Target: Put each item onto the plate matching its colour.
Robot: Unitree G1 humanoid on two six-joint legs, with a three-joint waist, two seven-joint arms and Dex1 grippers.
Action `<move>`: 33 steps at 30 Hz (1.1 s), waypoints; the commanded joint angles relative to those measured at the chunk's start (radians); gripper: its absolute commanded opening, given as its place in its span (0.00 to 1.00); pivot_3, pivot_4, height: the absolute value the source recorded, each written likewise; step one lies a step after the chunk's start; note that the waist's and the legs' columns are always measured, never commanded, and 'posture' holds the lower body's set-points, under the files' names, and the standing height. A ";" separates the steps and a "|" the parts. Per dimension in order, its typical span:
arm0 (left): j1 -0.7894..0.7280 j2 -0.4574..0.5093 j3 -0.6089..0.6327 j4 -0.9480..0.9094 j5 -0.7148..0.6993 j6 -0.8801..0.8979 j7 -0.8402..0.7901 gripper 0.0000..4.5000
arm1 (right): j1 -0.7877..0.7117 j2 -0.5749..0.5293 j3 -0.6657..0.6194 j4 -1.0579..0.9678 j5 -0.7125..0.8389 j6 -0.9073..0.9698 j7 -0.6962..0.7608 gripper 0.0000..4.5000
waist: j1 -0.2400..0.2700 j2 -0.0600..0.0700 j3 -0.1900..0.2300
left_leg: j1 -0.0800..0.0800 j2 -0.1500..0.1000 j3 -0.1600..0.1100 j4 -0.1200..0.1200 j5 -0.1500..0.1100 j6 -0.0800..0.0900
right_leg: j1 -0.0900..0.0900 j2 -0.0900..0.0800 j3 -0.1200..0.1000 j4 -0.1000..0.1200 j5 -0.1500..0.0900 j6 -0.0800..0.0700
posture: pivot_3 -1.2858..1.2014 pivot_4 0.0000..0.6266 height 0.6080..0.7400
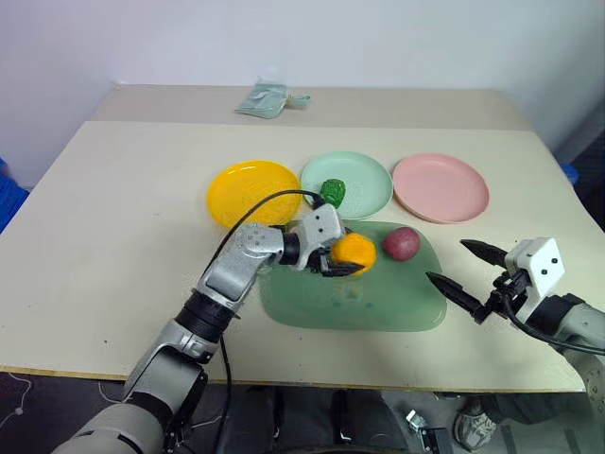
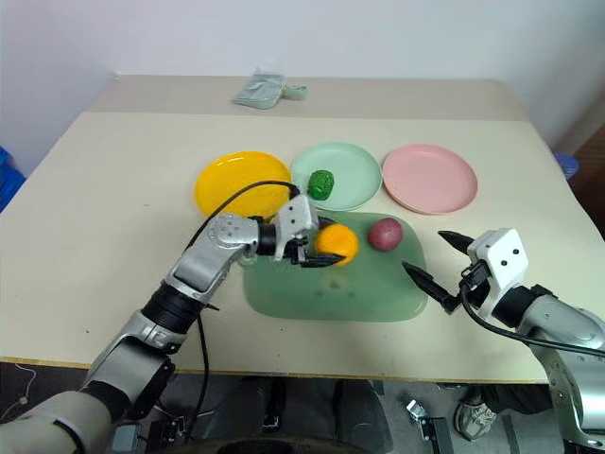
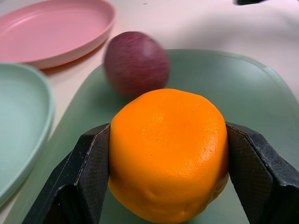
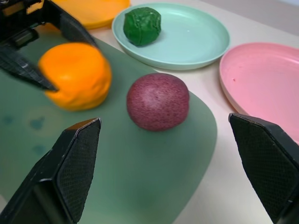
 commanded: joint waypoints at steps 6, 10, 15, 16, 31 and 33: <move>-0.089 0.013 0.354 0.062 -0.002 0.168 0.474 0.67 | -0.013 0.000 0.016 -0.026 0.001 -0.024 0.018 1.00 | 0.001 0.000 0.000 | 0.000 0.000 0.000 0.000 0.000 0.000 | 0.000 0.000 0.000 0.000 0.000 0.000 | 0.52 0.24 1.00; -0.138 0.004 0.360 0.173 0.057 0.191 0.617 0.67 | -0.050 -0.002 0.039 -0.002 -0.004 -0.032 0.019 1.00 | 0.004 -0.001 0.000 | 0.000 -0.001 0.000 0.000 0.000 0.000 | 0.000 0.000 0.000 0.000 0.000 0.000 | 0.52 0.24 1.00; -0.155 -0.002 0.336 0.226 0.081 0.225 0.652 0.67 | -0.079 -0.006 0.039 0.032 -0.009 -0.054 0.036 1.00 | 0.020 -0.002 0.001 | -0.001 -0.002 0.000 0.001 0.003 -0.005 | 0.000 0.000 0.000 0.000 0.001 0.001 | 0.52 0.24 1.00; -0.154 -0.007 0.340 0.224 0.070 0.236 0.650 0.67 | -0.083 -0.002 0.035 0.035 -0.001 -0.060 0.043 1.00 | 0.022 -0.002 0.001 | -0.001 -0.002 0.000 0.001 0.003 -0.005 | 0.000 0.000 0.000 0.000 0.001 0.001 | 0.52 0.24 1.00; -0.051 0.018 0.490 -0.054 -0.052 0.164 0.657 0.99 | -0.117 0.015 0.062 0.078 -0.012 -0.071 0.023 1.00 | 0.021 -0.002 0.001 | -0.001 -0.001 0.001 0.001 0.004 -0.007 | -0.001 -0.001 0.001 0.000 0.001 0.001 | 0.52 0.24 1.00; -0.020 0.042 0.502 -0.103 -0.069 0.156 0.636 0.99 | -0.140 0.013 0.072 0.094 -0.014 -0.056 0.010 1.00 | 0.022 -0.002 0.001 | 0.000 -0.001 0.001 0.000 0.004 -0.007 | -0.001 -0.001 0.001 0.000 0.001 0.001 | 0.52 0.24 1.00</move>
